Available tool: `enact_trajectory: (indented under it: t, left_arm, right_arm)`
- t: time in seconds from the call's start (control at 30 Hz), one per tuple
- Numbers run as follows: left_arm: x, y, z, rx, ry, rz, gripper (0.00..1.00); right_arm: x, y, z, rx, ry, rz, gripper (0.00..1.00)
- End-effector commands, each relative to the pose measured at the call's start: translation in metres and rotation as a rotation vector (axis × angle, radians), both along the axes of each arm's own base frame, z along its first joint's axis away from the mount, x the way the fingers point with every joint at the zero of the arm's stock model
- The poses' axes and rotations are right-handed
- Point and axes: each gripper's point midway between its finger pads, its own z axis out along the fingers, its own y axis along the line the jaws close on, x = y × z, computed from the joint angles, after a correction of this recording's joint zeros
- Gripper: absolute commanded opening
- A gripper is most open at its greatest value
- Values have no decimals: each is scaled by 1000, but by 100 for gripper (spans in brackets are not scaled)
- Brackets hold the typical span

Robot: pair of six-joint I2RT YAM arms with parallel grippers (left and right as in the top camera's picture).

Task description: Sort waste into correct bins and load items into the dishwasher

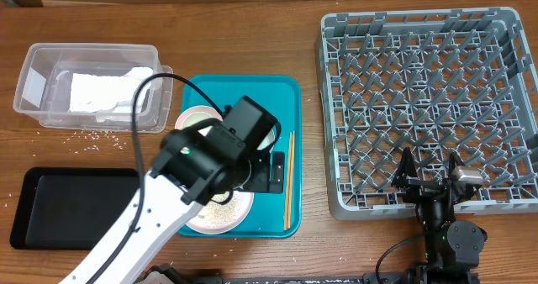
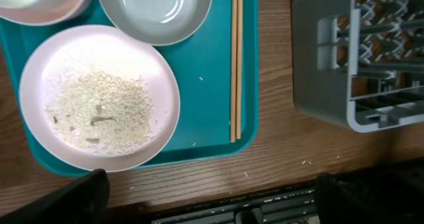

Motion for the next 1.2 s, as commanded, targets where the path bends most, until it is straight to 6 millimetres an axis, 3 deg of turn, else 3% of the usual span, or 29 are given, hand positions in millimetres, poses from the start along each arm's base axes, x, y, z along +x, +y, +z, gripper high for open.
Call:
enact_trajectory:
  t: [0.0,0.13,0.27,0.37,0.43,0.5,0.67,0.87,1.03,1.17]
  left_arm:
    - [1,6,-24,68,36,44,100]
    - [15,19,-23,145,-32,77,100]
    - [28,51,0,193,-64,188,100]
    - [38,129,46,270,-97,497,100]
    - [34,175,66,290,-93,674,100]
    - [29,209,71,274,-70,816,100]
    - [11,266,68,246,-12,1051,100]
    - [-6,302,70,312,-4,1165,100]
    - [-16,313,66,165,21,1425,100]
    - [-23,322,65,123,33,1503,100]
  right_arm:
    - [0,-3,-1,-4,-5,-15,100]
    - [0,-3,-1,-4,-5,-15,100]
    - [0,-3,-1,-4,-5,-15,100]
    - [0,-3,-2,-4,-4,-15,100]
    - [0,-3,-1,-4,-5,-15,100]
    - [0,-3,-1,-4,-5,-15,100]
    - [0,-3,-1,-4,-5,-15,100]
    - [0,-3,-1,-4,-5,-15,100]
    - [0,-3,-1,-4,-5,-15,100]
    - [0,-3,-1,-4,-5,-15,100]
